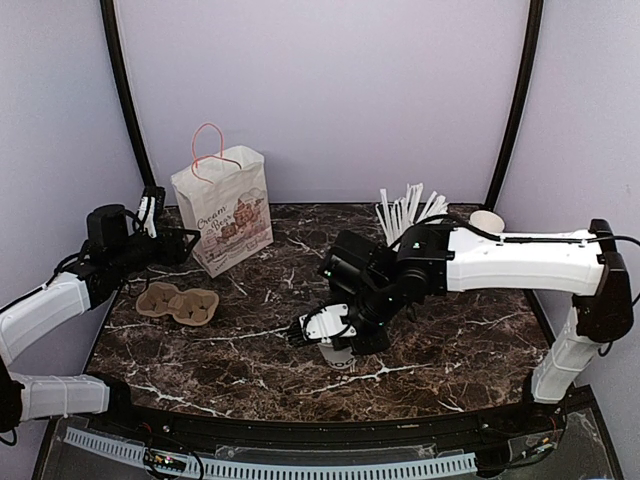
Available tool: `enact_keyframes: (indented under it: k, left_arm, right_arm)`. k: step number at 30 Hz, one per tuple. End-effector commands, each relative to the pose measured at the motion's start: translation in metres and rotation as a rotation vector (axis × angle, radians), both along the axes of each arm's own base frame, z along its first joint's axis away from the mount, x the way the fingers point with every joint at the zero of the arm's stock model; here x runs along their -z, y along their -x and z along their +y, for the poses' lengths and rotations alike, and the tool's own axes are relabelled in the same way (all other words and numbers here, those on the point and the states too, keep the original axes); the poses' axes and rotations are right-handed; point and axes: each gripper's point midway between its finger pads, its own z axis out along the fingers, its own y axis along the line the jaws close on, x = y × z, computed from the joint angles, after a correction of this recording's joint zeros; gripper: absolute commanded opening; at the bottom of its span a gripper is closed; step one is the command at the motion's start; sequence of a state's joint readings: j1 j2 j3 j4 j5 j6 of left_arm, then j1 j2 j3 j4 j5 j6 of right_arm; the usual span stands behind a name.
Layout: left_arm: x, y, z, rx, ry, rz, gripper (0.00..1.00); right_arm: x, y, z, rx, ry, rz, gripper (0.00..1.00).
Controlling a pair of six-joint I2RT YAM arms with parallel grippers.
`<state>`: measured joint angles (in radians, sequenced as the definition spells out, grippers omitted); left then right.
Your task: Pack the takeout coffee
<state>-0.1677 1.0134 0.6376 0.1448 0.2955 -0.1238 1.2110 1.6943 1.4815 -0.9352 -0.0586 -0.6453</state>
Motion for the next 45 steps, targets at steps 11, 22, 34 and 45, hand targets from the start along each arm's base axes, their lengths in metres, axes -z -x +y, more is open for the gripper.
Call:
enact_keyframes:
  k: [11,22,34,45]
  left_arm:
    - [-0.018,0.004,-0.008,0.043,0.019,-0.033,0.70]
    - [-0.013,0.004,-0.013,0.073,0.021,-0.014,0.69]
    - [-0.020,0.009,-0.093,0.159,-0.079,0.141,0.64]
    - [0.013,-0.020,-0.200,0.236,-0.158,0.362,0.58]
  right_arm:
    - [0.019,-0.013,0.011,0.068,-0.077,-0.059,0.07]
    - [-0.065,-0.031,-0.003,0.103,-0.226,0.054,0.28]
    - [-0.077,-0.099,-0.109,0.424,-0.348,0.028,0.29]
    - [0.024,-0.089,-0.127,0.514,-0.395,0.136,0.28]
